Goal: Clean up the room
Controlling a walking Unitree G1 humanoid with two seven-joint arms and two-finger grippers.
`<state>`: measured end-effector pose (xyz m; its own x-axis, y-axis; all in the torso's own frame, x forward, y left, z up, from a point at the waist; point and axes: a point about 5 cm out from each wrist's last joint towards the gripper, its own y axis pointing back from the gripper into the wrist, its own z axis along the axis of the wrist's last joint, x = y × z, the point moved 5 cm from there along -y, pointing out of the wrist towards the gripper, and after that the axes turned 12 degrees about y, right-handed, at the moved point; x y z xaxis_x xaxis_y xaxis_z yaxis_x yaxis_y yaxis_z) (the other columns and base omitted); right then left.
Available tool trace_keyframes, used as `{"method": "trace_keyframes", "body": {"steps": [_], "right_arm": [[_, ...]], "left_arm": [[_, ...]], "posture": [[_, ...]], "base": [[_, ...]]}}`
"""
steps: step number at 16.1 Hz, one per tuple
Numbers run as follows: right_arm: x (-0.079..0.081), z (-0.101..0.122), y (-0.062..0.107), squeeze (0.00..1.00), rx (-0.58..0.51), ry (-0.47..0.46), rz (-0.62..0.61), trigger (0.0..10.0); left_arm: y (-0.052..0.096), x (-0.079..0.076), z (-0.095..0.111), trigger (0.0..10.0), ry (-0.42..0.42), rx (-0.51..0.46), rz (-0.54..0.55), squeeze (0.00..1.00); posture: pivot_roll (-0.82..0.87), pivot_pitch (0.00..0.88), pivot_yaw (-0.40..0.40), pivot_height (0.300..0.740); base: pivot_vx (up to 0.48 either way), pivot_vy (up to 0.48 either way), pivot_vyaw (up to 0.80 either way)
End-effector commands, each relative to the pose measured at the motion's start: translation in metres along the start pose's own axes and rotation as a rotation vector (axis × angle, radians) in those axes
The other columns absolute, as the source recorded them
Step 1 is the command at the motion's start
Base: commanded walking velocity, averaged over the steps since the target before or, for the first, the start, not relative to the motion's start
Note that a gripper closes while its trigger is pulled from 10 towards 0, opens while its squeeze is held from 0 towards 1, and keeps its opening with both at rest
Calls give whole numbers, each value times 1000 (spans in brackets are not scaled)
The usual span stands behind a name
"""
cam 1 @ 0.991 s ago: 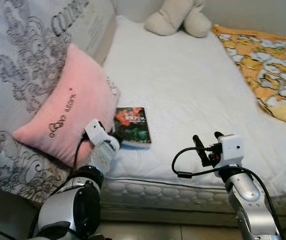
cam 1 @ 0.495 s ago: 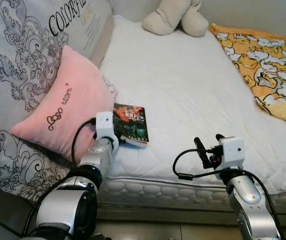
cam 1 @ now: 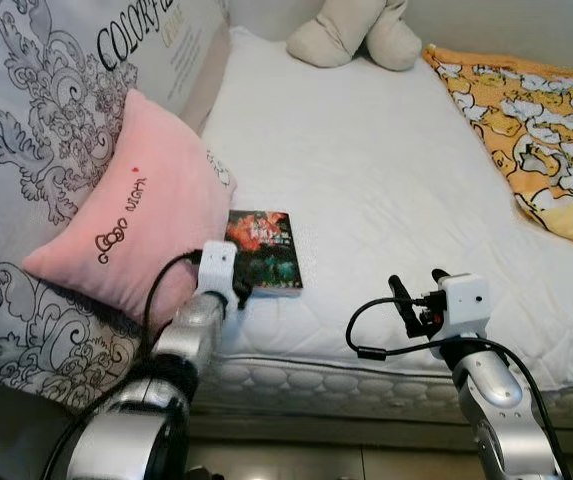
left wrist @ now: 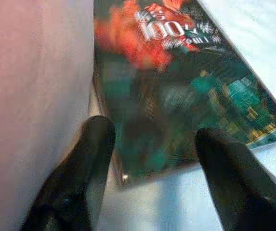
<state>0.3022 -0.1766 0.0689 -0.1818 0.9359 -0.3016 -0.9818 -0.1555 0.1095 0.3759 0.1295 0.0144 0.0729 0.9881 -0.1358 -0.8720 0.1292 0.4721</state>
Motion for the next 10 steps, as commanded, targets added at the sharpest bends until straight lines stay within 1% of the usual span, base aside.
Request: {"method": "trace_keyframes", "body": {"steps": [1,2,4,5,6,7,8,9,10], "right_arm": [[-7,-2,0,0,9,4,-18,10000],[-7,-2,0,0,9,5,-19,10000],[-8,-3,-1,0,11,3,-20,10000],[-8,-3,-1,0,11,1,-23,10000],[-8,-3,-1,0,10,1,-25,10000],[-9,-3,-2,0,8,0,-32,10000],[-9,-3,-2,0,8,0,-36,10000],[-20,5,-1,0,-23,-1,-104,10000],[-33,14,0,0,-57,-5,-175,10000]], "left_arm": [[1,-1,13,10000,-85,-50,-3,1000],[2,0,16,10000,-107,-62,2,1000],[10,2,23,10000,-184,-105,7,1000],[21,0,32,10000,-265,-184,11,1000],[26,-3,38,10000,-272,-226,0,1000],[33,-10,46,10000,-264,-287,-29,1000],[36,-14,50,10000,-256,-310,-43,1000],[59,-26,66,10000,-195,-455,-103,1000],[79,-27,72,10000,-119,-541,-118,1000]], "posture": [[-112,0,-89,740],[-110,0,-89,740],[-99,0,-90,740],[-94,0,-88,740],[-90,0,-86,740],[-80,0,-82,740],[-80,0,-82,740],[-69,0,-73,740],[-65,0,-68,740]], "base": [[0,0,0],[0,0,0],[0,0,0],[0,0,0],[0,0,0],[0,0,0],[0,0,0],[0,0,0],[0,0,0]]}}
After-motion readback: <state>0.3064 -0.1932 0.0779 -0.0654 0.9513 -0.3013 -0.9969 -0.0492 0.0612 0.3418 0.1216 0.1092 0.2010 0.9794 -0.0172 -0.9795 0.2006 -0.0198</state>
